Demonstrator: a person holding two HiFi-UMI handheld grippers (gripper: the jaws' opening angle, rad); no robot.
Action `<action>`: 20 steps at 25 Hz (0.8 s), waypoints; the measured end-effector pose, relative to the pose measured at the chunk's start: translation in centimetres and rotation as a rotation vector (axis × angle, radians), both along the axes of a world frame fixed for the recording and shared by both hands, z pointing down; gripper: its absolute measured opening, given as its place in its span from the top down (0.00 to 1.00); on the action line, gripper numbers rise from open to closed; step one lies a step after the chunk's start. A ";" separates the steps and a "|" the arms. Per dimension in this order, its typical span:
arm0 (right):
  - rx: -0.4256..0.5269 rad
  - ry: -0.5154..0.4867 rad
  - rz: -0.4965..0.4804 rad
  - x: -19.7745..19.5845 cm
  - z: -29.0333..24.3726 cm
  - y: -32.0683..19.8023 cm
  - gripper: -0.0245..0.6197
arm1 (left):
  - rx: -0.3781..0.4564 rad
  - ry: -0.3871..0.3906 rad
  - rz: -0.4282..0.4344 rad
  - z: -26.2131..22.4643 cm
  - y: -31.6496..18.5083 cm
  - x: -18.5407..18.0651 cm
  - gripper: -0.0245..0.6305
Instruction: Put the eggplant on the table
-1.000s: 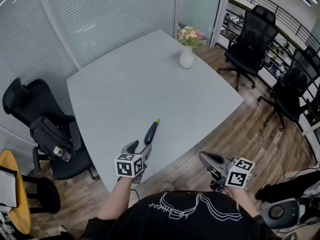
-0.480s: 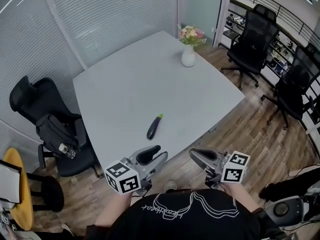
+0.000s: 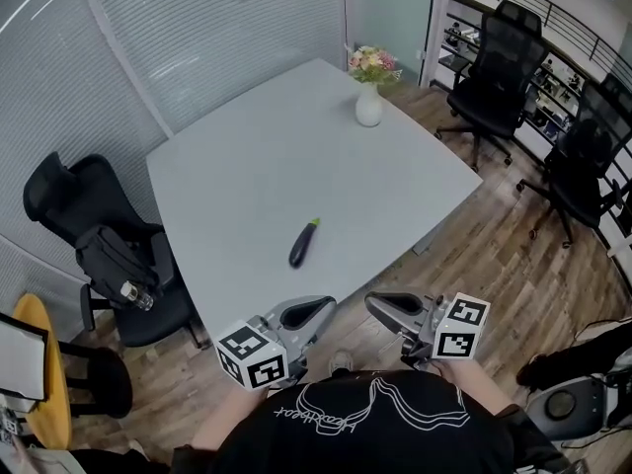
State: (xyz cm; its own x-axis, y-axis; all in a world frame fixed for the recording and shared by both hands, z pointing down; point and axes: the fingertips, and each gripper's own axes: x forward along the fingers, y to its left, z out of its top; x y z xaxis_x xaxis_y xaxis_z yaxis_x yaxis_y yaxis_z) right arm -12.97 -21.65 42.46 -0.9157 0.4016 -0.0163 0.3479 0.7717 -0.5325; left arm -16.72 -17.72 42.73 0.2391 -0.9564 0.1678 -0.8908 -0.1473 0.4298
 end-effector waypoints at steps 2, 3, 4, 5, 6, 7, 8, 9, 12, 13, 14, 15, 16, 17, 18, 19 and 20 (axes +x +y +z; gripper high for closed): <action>-0.003 0.002 0.001 -0.1 0.2 0.3 0.95 | 0.002 -0.009 -0.007 0.0 0.2 -0.1 0.93; -0.001 0.006 0.002 -0.2 0.3 0.4 0.95 | 0.001 -0.013 -0.009 0.1 0.3 -0.2 0.93; 0.003 0.010 0.004 -0.2 0.5 0.6 0.95 | 0.000 -0.015 -0.011 0.2 0.4 -0.3 0.93; 0.007 0.014 0.007 -0.3 0.7 0.6 0.95 | 0.000 -0.017 -0.013 0.3 0.6 -0.3 0.93; 0.007 0.017 0.010 -0.3 0.8 0.6 0.95 | 0.000 -0.019 -0.015 0.4 0.6 -0.3 0.93; 0.007 0.019 0.011 -0.3 0.9 0.6 0.95 | 0.000 -0.024 -0.017 0.5 0.6 -0.3 0.93; 0.006 0.020 0.013 -0.3 0.9 0.6 0.95 | 0.000 -0.029 -0.018 0.5 0.6 -0.4 0.93; 0.007 0.020 0.015 -0.3 0.9 0.6 0.95 | 0.000 -0.034 -0.020 0.5 0.6 -0.4 0.93; 0.011 0.023 0.022 -0.5 1.0 0.5 0.95 | 0.001 -0.036 -0.022 0.5 0.5 -0.8 0.93; 0.010 0.024 0.025 -0.6 1.0 0.4 0.95 | 0.001 -0.036 -0.022 0.5 0.5 -1.0 0.93; 0.010 0.025 0.029 -0.7 1.0 0.3 0.95 | 0.000 -0.037 -0.020 0.5 0.4 -1.1 0.93; 0.010 0.026 0.031 -0.8 1.0 0.3 0.95 | -0.001 -0.039 -0.019 0.5 0.4 -1.2 0.93; 0.010 0.027 0.033 -0.9 1.0 0.2 0.95 | -0.002 -0.042 -0.017 0.5 0.4 -1.2 0.93; 0.010 0.027 0.034 -1.0 1.1 0.2 0.95 | -0.004 -0.043 -0.015 0.6 0.3 -1.3 0.93; 0.010 0.029 0.036 -1.1 1.2 0.2 0.95 | -0.005 -0.044 -0.012 0.6 0.3 -1.4 0.93; 0.010 0.030 0.037 -1.2 1.3 0.2 0.95 | -0.006 -0.045 -0.010 0.7 0.3 -1.5 0.93; 0.010 0.031 0.039 -1.4 1.4 0.2 0.95 | -0.007 -0.046 -0.008 0.8 0.2 -1.6 0.93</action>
